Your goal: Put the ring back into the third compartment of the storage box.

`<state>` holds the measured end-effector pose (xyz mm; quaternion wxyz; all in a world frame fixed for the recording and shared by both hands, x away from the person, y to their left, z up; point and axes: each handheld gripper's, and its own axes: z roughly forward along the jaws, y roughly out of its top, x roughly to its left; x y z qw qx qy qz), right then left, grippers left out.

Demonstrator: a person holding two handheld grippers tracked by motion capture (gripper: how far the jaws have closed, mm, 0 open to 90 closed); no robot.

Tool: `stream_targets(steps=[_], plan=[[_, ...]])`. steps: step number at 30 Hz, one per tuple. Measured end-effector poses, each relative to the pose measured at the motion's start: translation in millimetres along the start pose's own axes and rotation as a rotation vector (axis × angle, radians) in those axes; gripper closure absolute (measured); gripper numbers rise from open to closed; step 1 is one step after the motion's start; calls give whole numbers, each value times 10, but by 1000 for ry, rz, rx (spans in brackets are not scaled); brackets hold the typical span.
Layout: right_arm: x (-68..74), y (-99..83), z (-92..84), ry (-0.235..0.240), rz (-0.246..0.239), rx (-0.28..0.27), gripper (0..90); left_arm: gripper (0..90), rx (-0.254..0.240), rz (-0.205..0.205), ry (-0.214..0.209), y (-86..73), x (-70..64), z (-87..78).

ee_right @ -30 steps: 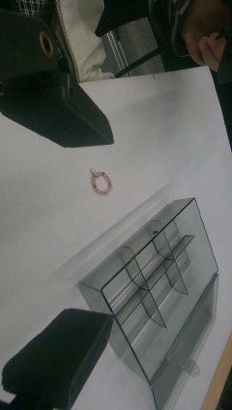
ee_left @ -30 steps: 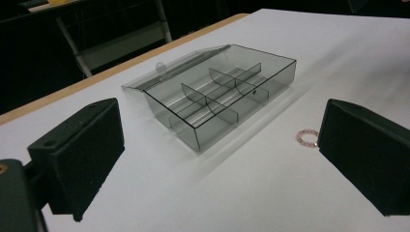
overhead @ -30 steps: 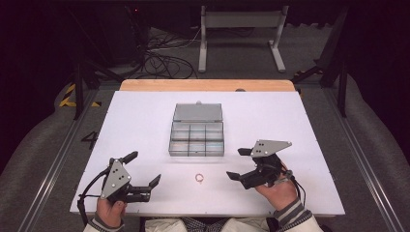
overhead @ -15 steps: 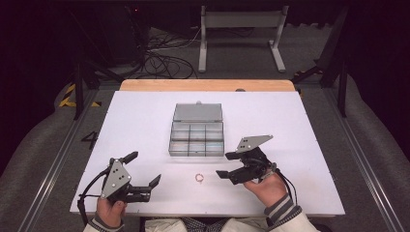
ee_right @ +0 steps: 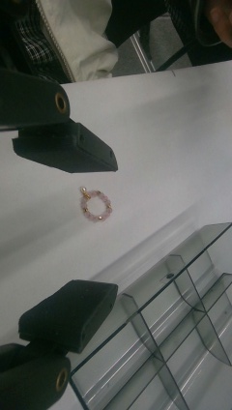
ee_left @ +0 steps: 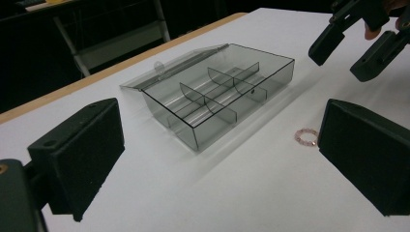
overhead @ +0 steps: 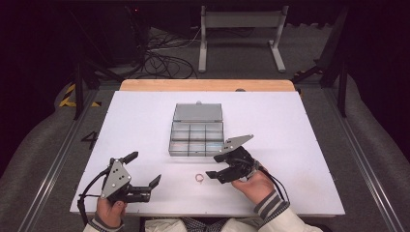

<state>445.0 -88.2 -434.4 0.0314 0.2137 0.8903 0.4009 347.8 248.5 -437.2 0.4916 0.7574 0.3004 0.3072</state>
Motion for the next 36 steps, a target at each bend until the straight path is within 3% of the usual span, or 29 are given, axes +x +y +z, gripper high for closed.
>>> stream_targets(steps=[36], plan=[[80, 39, 582, 5, -86, 88, 537, 32, 0, 6, -3, 2, 7, -3]])
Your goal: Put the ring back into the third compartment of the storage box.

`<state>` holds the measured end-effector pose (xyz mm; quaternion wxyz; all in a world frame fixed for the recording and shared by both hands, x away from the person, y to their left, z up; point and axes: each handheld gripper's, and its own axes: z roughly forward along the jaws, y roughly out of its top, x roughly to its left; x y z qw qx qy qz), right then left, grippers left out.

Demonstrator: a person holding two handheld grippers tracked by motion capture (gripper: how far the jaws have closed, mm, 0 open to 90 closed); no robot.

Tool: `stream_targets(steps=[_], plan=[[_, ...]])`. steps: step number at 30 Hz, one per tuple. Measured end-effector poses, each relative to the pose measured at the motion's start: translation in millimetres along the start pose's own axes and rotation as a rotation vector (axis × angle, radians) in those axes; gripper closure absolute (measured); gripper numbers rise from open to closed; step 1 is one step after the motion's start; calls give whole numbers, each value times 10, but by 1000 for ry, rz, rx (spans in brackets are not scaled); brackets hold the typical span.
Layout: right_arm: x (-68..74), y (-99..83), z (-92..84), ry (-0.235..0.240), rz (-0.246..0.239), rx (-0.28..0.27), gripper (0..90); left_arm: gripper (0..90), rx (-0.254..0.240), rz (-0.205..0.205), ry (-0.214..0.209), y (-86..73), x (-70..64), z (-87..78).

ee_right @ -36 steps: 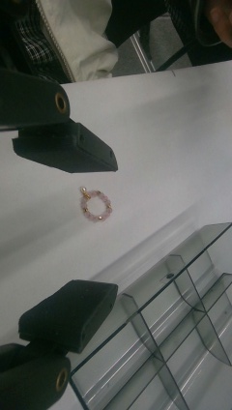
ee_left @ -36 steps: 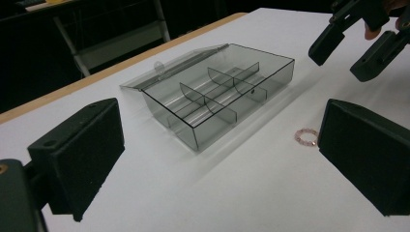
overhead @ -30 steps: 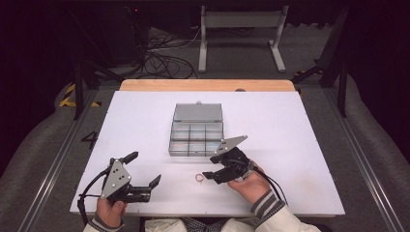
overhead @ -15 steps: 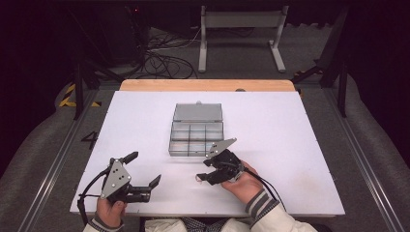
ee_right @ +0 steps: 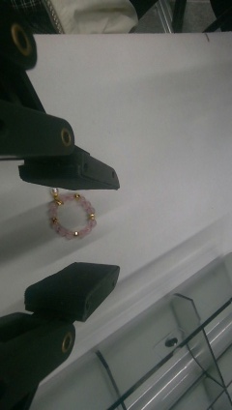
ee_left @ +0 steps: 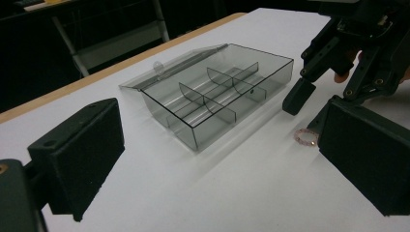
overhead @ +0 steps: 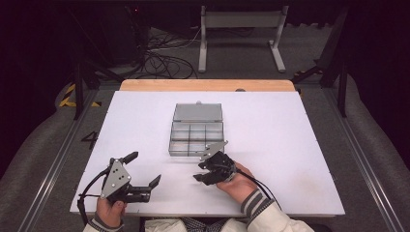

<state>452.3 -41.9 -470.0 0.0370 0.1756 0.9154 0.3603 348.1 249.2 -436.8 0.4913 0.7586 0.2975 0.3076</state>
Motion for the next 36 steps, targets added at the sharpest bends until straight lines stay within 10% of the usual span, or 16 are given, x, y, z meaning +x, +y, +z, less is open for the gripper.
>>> stream_targets(steps=[36], plan=[[-7, -23, 132, -25, -83, 31, 858, 32, -1, 2, -2, 1, 9, -2]])
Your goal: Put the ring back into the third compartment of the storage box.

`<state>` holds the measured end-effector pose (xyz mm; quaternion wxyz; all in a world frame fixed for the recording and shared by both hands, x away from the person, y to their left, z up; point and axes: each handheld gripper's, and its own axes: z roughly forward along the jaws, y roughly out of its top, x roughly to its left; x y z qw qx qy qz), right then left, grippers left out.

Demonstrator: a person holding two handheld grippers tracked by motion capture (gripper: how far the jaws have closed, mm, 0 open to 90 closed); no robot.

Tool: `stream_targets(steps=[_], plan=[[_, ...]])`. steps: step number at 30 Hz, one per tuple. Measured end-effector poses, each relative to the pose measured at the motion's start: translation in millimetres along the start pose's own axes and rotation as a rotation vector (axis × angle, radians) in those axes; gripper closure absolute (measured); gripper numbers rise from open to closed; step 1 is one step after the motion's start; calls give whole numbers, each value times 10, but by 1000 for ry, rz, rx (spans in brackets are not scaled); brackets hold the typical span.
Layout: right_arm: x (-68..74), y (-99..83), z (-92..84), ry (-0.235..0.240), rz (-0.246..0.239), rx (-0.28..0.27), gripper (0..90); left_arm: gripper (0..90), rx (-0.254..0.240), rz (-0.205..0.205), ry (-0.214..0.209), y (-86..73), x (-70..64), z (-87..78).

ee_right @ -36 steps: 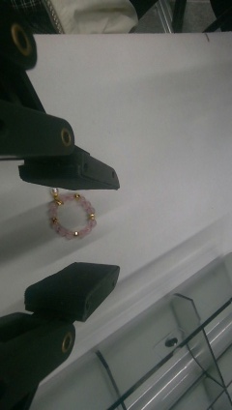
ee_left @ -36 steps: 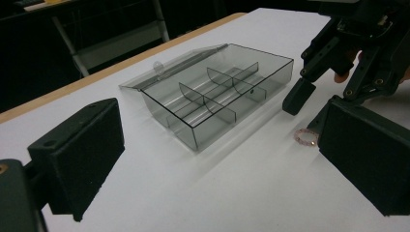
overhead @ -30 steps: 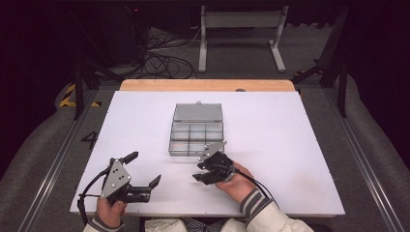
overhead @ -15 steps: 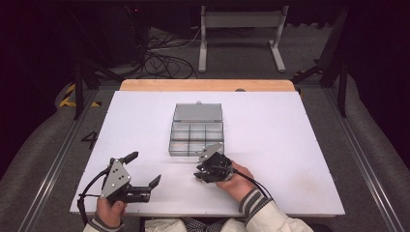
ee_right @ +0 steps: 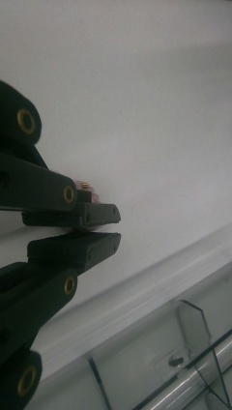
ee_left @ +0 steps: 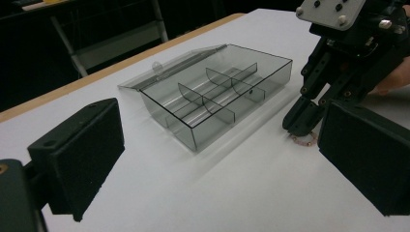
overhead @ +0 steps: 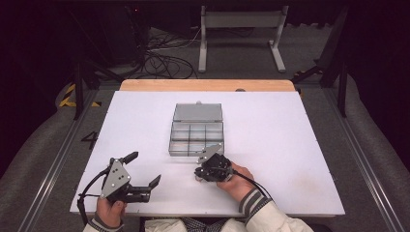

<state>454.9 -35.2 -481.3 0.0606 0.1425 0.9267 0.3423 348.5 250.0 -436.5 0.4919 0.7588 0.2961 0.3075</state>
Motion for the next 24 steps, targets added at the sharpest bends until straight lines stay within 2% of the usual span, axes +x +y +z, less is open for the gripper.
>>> stream_targets(steps=[9, 24], plan=[[16, 6, -23, -12, -12, -1, 864, 32, -3, -1, 2, 0, 4, -1], [46, 40, -193, -43, -34, -76, 864, 32, -5, -2, 0, 0, 2, -1]])
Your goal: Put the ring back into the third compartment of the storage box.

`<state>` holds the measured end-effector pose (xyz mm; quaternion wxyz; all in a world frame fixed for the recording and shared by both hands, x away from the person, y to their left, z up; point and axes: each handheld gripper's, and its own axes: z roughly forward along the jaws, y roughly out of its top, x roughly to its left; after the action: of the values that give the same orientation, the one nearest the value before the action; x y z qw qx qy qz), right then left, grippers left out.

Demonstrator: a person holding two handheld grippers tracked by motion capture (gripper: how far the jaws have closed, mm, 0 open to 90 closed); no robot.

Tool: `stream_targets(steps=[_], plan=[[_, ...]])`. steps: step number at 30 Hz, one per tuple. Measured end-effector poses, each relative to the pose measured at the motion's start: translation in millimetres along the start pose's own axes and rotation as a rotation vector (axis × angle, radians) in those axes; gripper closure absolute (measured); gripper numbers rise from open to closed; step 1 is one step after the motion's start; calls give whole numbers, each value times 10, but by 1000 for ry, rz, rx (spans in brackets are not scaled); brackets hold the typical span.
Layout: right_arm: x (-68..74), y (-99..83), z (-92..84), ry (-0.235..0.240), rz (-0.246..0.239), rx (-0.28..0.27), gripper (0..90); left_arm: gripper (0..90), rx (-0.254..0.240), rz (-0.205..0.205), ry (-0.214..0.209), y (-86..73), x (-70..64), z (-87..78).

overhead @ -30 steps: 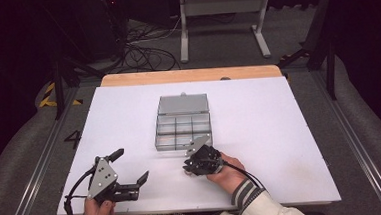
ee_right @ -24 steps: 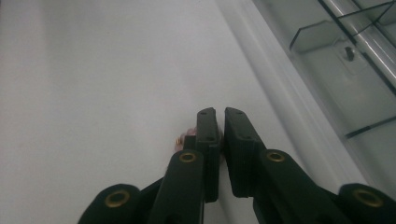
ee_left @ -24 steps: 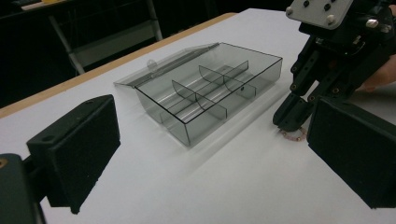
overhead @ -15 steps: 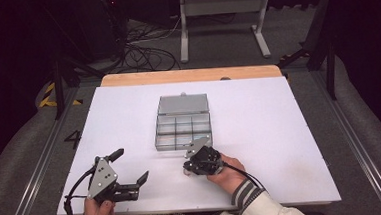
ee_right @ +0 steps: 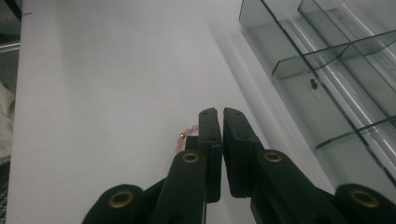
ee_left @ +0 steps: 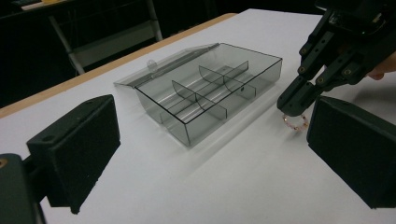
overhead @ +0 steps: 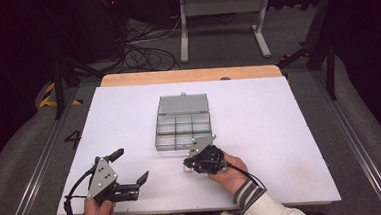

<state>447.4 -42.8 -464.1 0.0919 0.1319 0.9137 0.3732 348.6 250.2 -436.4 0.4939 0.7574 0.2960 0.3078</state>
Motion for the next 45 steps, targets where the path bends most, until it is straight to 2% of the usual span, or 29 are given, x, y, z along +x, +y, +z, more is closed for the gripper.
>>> stream_targets(steps=[9, 21, 29, 45], plan=[[8, 52, -109, -16, -4, -40, 864, 32, 2, 1, 1, 1, 0, -1], [-17, 89, -201, -41, -9, -59, 863, 32, 4, 0, 0, 0, -1, 1], [-86, 194, -325, -71, -25, -61, 863, 32, 3, -6, -3, 0, -3, 0], [-225, 308, -482, -117, -22, -60, 863, 32, 2, -6, -4, 0, -2, -2]])
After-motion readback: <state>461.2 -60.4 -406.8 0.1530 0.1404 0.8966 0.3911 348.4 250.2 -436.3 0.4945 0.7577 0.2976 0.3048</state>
